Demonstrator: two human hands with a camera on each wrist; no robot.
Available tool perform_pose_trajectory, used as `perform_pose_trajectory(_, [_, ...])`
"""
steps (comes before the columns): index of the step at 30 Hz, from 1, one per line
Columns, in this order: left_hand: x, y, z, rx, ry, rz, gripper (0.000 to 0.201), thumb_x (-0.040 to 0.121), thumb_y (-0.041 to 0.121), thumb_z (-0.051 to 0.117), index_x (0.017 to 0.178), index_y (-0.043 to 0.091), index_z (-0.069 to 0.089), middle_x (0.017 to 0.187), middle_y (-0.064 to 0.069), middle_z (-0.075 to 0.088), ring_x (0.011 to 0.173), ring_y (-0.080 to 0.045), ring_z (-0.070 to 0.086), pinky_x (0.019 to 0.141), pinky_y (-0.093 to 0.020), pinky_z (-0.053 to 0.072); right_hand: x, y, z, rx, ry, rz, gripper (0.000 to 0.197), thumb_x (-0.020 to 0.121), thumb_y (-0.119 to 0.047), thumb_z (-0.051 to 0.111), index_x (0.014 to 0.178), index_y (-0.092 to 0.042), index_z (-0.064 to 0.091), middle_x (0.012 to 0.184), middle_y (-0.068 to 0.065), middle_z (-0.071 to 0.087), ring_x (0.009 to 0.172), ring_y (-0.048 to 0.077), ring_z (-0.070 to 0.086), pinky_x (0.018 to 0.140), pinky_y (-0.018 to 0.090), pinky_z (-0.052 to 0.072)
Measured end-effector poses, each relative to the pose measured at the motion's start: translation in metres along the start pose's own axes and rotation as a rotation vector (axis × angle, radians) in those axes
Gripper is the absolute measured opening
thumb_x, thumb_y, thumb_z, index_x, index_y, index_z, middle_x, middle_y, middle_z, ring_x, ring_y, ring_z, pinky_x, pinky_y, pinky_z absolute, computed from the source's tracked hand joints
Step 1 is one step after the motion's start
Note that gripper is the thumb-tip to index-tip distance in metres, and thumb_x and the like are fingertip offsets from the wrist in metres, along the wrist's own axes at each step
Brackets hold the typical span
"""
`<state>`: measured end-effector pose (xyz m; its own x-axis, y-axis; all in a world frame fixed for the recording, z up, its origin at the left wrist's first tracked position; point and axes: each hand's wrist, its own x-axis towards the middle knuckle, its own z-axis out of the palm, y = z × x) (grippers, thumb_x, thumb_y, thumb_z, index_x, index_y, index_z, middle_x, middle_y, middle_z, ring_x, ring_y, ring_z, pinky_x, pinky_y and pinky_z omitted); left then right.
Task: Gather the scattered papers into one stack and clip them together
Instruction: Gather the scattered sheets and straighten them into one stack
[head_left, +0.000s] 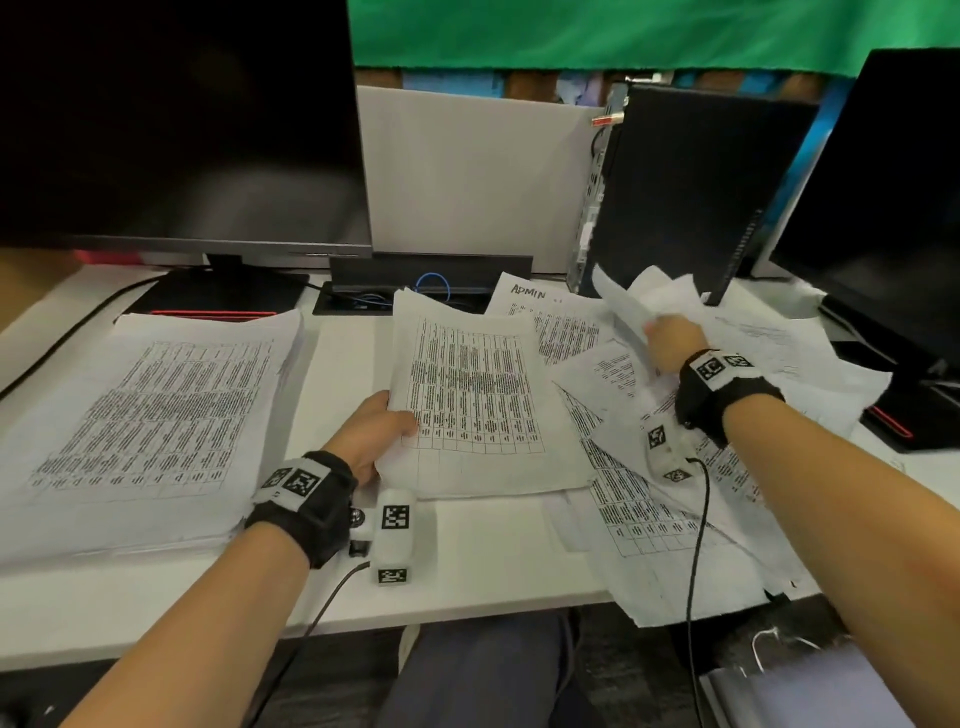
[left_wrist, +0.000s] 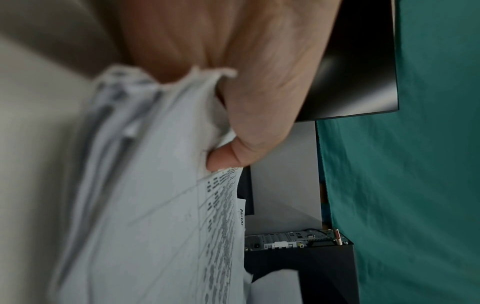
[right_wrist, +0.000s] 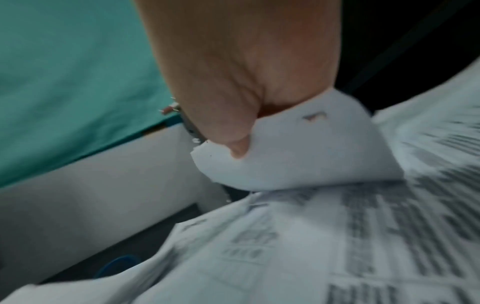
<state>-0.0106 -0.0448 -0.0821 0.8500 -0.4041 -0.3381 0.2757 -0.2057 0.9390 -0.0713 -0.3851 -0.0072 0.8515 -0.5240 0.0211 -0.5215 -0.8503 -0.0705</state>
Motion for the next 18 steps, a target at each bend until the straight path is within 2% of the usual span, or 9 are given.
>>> perform_pose_trajectory(3, [-0.002, 0.001, 0.001, -0.005, 0.026, 0.009, 0.037, 0.086, -0.003, 0.05, 0.121, 0.008, 0.051, 0.115, -0.013, 0.064, 0.105, -0.032, 0.062, 0.093, -0.05, 0.05, -0.03, -0.043, -0.009, 0.323, 0.175, -0.199, 0.029, 0.103, -0.011, 0.04, 0.123, -0.002, 0.059, 0.117, 0.017, 0.064, 0.106, 0.032, 0.06, 0.092, 0.035, 0.043])
perform_pose_trajectory(6, [-0.003, 0.001, 0.003, -0.023, 0.025, 0.036, 0.03, 0.092, 0.015, 0.057, 0.121, 0.009, 0.053, 0.115, -0.012, 0.066, 0.101, -0.029, 0.065, 0.093, -0.049, 0.051, -0.069, -0.085, -0.006, 0.254, -0.011, -0.481, 0.031, 0.105, -0.012, 0.038, 0.129, -0.014, 0.058, 0.11, 0.006, 0.066, 0.09, 0.021, 0.062, 0.074, 0.027, 0.047])
perform_pose_trajectory(8, [-0.003, 0.001, 0.003, -0.049, 0.017, 0.047, 0.034, 0.096, 0.037, 0.05, 0.118, 0.012, 0.055, 0.112, -0.011, 0.067, 0.1, -0.027, 0.066, 0.093, -0.046, 0.051, -0.087, -0.103, 0.005, 0.179, -0.181, -0.592, 0.035, 0.105, -0.013, 0.038, 0.136, -0.019, 0.054, 0.118, 0.003, 0.065, 0.09, 0.023, 0.067, 0.081, 0.03, 0.055])
perform_pose_trajectory(10, [-0.002, 0.0, 0.002, -0.149, -0.023, 0.034, 0.054, 0.096, 0.056, 0.034, 0.121, 0.014, 0.056, 0.115, -0.012, 0.066, 0.105, -0.027, 0.064, 0.097, -0.045, 0.047, -0.097, -0.111, 0.021, 0.186, -0.287, -0.655, 0.037, 0.105, -0.017, 0.037, 0.136, -0.028, 0.054, 0.127, 0.0, 0.064, 0.101, 0.028, 0.067, 0.093, 0.037, 0.054])
perform_pose_trajectory(12, [0.003, -0.002, -0.002, -0.296, -0.071, 0.001, 0.069, 0.093, 0.065, 0.022, 0.125, 0.014, 0.057, 0.12, -0.015, 0.064, 0.11, -0.029, 0.061, 0.102, -0.044, 0.043, -0.101, -0.112, 0.031, 0.205, -0.359, -0.662, 0.038, 0.105, -0.02, 0.037, 0.136, -0.033, 0.054, 0.129, 0.003, 0.064, 0.109, 0.029, 0.064, 0.1, 0.04, 0.049])
perform_pose_trajectory(13, [0.004, -0.002, -0.004, -0.335, -0.074, -0.025, 0.07, 0.093, 0.065, 0.02, 0.125, 0.015, 0.058, 0.119, -0.015, 0.065, 0.111, -0.03, 0.061, 0.101, -0.043, 0.044, -0.103, -0.111, 0.033, 0.195, -0.392, -0.658, 0.038, 0.105, -0.021, 0.038, 0.137, -0.031, 0.054, 0.133, 0.003, 0.062, 0.116, 0.027, 0.061, 0.106, 0.036, 0.044])
perform_pose_trajectory(15, [0.002, 0.0, -0.005, -0.313, -0.076, -0.06, 0.054, 0.097, 0.053, 0.031, 0.124, 0.015, 0.059, 0.118, -0.015, 0.065, 0.108, -0.031, 0.061, 0.091, -0.039, 0.049, -0.109, -0.108, 0.032, 0.149, -0.468, -0.679, 0.039, 0.105, -0.03, 0.04, 0.143, -0.032, 0.048, 0.146, -0.002, 0.051, 0.13, 0.02, 0.05, 0.111, 0.027, 0.034])
perform_pose_trajectory(16, [0.001, 0.001, -0.004, -0.271, -0.077, -0.061, 0.044, 0.098, 0.041, 0.041, 0.124, 0.012, 0.058, 0.12, -0.015, 0.065, 0.107, -0.031, 0.062, 0.086, -0.038, 0.05, -0.113, -0.105, 0.028, 0.129, -0.515, -0.708, 0.044, 0.103, -0.037, 0.042, 0.147, -0.036, 0.04, 0.152, -0.006, 0.043, 0.137, 0.017, 0.042, 0.114, 0.026, 0.028])
perform_pose_trajectory(18, [0.002, 0.0, -0.002, -0.13, -0.042, -0.02, 0.034, 0.094, 0.018, 0.055, 0.125, 0.005, 0.056, 0.122, -0.017, 0.064, 0.104, -0.03, 0.064, 0.089, -0.041, 0.052, -0.118, -0.096, 0.015, 0.133, -0.587, -0.723, 0.064, 0.097, -0.052, 0.046, 0.153, -0.039, 0.019, 0.16, -0.009, 0.024, 0.144, 0.014, 0.03, 0.115, 0.025, 0.02])
